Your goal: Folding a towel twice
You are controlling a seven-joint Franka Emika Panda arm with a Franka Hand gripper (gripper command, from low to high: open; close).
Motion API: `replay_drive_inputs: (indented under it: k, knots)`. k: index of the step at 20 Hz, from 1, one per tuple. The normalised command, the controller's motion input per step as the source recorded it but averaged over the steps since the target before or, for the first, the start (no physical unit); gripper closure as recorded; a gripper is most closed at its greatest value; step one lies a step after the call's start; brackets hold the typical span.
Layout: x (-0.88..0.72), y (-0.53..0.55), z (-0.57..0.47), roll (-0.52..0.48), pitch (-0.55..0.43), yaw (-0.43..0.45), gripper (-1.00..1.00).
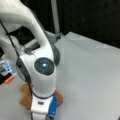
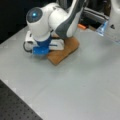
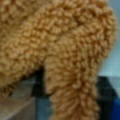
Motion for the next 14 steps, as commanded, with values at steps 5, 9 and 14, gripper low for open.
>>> replay_drive_inputs:
  k: [5,9,14]
  knots:
    - [-0.28,0.01,-0.03,0.108,-0.089,-0.084,-1.0]
    - [-0.25,0.06,-0.02,0.097,-0.104,-0.075,-1.0]
    - [-0.24,0.07,-0.02,0.096,-0.091,-0.076,-1.0]
